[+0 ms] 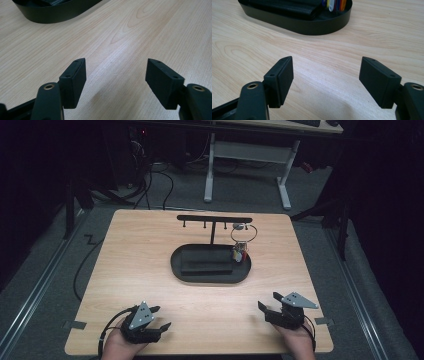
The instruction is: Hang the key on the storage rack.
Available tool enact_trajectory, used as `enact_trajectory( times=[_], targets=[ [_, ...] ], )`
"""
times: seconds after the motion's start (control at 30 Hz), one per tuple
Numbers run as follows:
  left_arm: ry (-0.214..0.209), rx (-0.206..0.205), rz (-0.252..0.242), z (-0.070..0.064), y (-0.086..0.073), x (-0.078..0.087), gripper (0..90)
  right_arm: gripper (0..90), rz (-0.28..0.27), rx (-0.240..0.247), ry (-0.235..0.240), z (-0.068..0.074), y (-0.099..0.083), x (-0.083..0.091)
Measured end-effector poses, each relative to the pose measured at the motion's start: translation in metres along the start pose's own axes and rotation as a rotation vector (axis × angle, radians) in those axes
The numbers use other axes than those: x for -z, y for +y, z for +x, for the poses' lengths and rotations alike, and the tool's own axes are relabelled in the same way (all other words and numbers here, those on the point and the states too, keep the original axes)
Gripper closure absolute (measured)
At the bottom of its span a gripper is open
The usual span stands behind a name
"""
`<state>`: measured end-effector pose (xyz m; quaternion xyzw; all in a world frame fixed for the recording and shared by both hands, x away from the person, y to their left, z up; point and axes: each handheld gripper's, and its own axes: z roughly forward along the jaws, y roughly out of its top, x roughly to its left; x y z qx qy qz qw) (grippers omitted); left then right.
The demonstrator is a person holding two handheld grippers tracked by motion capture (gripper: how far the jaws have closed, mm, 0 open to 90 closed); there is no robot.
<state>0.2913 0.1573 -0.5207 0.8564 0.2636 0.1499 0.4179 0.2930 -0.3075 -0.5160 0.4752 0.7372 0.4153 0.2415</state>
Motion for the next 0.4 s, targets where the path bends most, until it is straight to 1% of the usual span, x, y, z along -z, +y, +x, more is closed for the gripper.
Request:
enact_trajectory(
  times=[0.07,0.1,0.13,0.2,0.33,0.4],
  targets=[
    [-0.004,0.006,0.000,0.001,-0.001,0.001,33.4,26.6,-0.011,0.006,0.002,-0.001,0.002,-0.002],
    [-0.006,0.007,0.002,0.001,-0.001,0.001,33.4,26.4,-0.004,0.004,0.008,-0.002,0.001,-0.005],
    [-0.012,0.012,0.005,0.001,-0.002,0.001,33.3,26.2,0.013,-0.009,0.027,-0.002,0.000,-0.008],
    [-0.015,0.013,0.008,0.002,-0.003,0.001,33.1,26.2,0.022,-0.009,0.032,-0.001,0.000,-0.010],
    [-0.015,0.018,0.012,0.004,-0.004,0.002,32.9,26.2,0.024,-0.006,0.029,-0.001,0.000,-0.012],
    [-0.011,0.027,0.011,0.004,-0.005,0.003,32.8,26.2,0.026,-0.011,0.029,0.000,0.001,-0.014]
  ],
)
